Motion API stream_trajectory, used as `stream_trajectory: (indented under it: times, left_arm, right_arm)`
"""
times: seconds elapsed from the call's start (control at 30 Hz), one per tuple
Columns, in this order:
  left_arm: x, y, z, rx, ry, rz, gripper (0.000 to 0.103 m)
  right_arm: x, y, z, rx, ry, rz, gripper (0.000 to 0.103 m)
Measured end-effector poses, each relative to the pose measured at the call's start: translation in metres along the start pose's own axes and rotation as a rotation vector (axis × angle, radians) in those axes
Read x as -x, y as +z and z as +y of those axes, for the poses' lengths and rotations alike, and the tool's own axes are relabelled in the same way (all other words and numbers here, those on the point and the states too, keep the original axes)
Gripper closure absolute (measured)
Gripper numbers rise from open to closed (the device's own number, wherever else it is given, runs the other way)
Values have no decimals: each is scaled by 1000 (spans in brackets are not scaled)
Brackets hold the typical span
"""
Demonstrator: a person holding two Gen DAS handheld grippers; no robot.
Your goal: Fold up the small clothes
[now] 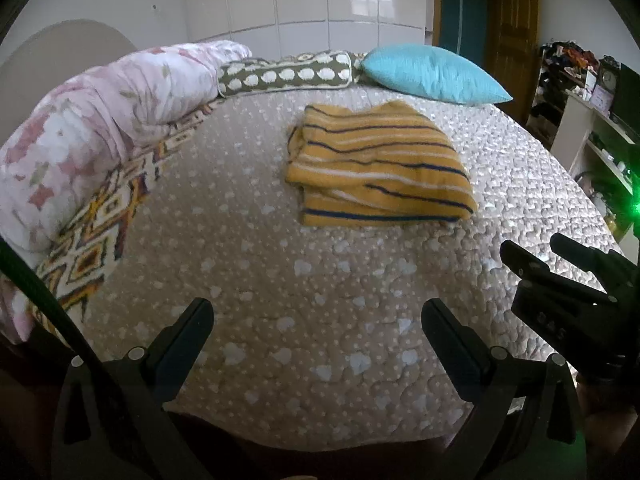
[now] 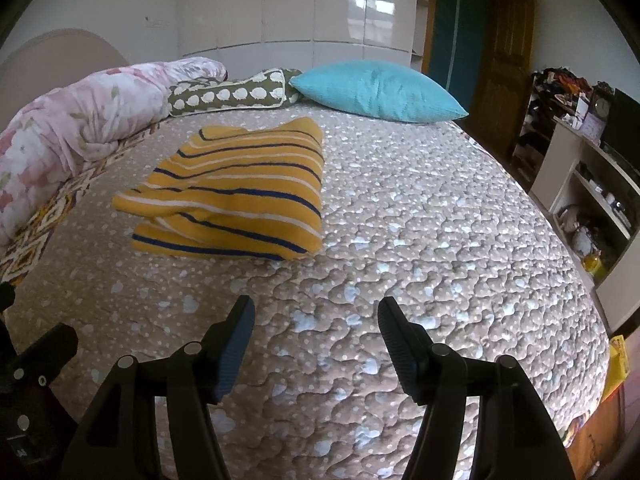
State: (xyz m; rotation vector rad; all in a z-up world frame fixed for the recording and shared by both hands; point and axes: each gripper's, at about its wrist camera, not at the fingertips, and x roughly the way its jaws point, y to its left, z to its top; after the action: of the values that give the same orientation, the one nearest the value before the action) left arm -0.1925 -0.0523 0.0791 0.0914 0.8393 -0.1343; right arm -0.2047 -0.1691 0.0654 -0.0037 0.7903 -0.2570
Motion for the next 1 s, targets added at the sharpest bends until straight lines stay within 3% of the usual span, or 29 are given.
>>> stream_trajectory:
  times: [0.37,1.0]
  left_arm:
    - [-7,-3,-1,12,-22,35,0]
    - [-15,-5,-3,18,-20,73,0]
  right_arm:
    - [-21,-7,-5,19,-126,110,34]
    - [-33,-12,-3,45,-177,168,30]
